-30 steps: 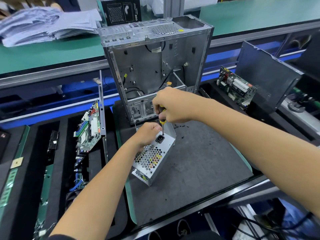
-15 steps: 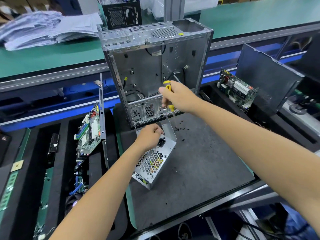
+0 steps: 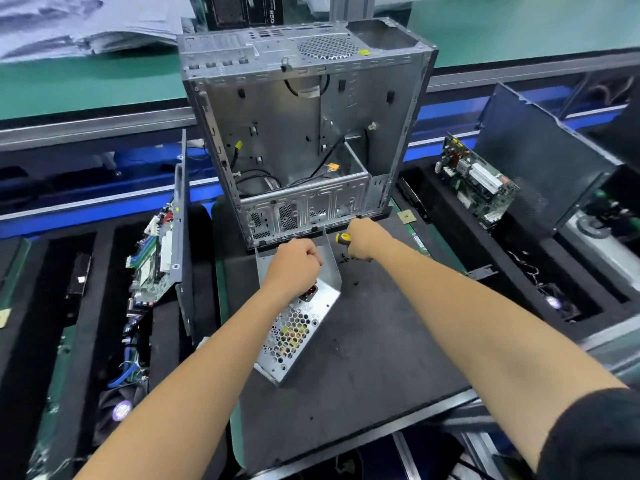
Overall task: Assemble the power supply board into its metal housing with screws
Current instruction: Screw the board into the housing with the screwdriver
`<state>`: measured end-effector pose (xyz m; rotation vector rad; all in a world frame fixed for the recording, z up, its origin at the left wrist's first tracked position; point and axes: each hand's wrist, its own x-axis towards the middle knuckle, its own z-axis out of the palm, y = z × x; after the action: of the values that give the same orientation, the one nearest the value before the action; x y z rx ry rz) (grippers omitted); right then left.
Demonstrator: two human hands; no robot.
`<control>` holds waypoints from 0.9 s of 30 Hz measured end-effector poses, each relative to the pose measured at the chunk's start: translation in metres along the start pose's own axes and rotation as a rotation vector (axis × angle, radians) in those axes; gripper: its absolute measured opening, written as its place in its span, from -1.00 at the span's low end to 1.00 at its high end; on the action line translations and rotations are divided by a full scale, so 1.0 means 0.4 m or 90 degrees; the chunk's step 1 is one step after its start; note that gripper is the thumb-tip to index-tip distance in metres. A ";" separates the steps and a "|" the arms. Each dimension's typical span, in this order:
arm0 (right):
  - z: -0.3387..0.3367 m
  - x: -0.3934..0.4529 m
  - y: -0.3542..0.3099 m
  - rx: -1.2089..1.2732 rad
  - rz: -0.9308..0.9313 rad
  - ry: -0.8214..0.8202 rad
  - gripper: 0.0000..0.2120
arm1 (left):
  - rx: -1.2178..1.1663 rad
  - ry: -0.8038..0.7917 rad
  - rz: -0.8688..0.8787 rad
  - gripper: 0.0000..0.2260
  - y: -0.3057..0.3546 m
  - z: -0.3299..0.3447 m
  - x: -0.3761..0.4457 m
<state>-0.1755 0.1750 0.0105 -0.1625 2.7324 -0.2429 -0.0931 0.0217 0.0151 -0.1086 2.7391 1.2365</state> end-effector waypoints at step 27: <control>0.042 0.073 0.041 -0.001 -0.010 0.023 -0.86 | -0.178 0.062 -0.041 -0.71 -0.030 -0.012 0.006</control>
<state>-0.1969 0.1844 -0.0187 -0.1823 2.7677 -0.2507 -0.0947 0.0102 0.0090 -0.2902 2.5991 1.6289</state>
